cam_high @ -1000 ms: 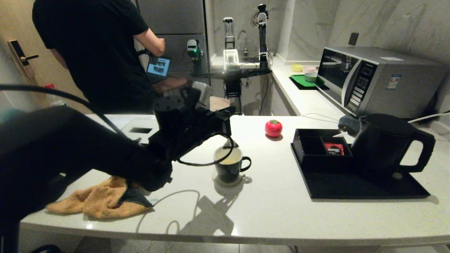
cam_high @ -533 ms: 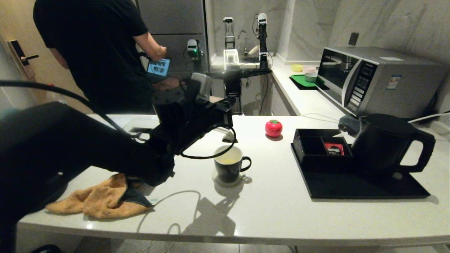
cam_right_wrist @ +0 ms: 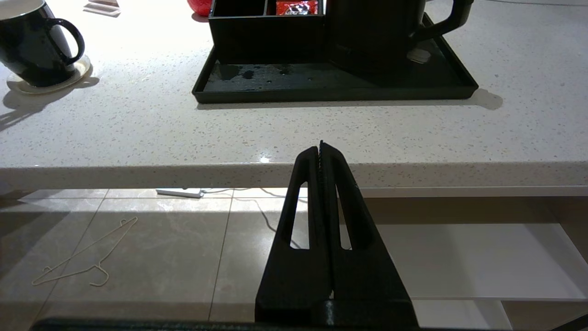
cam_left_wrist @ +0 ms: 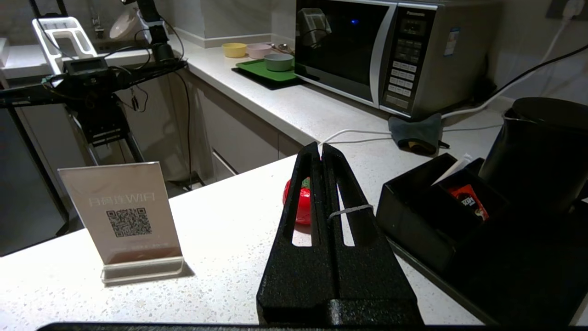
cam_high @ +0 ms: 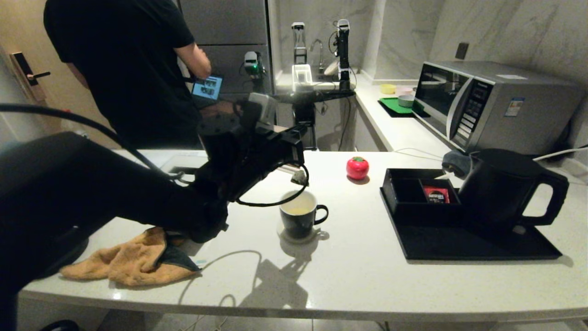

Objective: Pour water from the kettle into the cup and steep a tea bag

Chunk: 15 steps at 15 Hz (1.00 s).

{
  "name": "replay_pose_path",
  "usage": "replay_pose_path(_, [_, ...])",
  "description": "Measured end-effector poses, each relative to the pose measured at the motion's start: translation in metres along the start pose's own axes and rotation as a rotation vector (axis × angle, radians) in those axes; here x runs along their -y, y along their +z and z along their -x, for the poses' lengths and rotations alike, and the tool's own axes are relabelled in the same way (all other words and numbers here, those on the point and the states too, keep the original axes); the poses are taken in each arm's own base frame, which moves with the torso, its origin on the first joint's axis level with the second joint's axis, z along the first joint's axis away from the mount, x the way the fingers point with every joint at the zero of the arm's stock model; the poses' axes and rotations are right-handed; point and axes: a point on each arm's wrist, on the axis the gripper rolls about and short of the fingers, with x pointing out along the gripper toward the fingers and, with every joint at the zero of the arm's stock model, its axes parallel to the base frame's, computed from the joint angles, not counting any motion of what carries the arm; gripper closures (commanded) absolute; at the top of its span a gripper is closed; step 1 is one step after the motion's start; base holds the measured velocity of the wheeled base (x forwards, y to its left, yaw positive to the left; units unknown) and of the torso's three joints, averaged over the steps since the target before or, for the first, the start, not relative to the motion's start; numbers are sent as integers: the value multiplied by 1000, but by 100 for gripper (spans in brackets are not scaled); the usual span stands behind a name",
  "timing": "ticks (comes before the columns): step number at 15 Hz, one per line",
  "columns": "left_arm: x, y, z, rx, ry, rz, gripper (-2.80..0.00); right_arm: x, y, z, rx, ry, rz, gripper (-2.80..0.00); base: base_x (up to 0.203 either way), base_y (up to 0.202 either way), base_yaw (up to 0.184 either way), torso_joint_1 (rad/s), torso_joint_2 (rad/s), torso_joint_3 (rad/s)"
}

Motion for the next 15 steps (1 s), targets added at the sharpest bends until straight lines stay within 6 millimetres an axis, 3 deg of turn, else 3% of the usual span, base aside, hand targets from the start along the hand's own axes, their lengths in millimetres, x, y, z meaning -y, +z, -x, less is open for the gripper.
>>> replay_pose_path(15, [-2, 29, -19, 57, 95, -22, 0, 0, 0, 0, 0, 0, 0, 0, 0, 0, 0, 0, 0, 0])
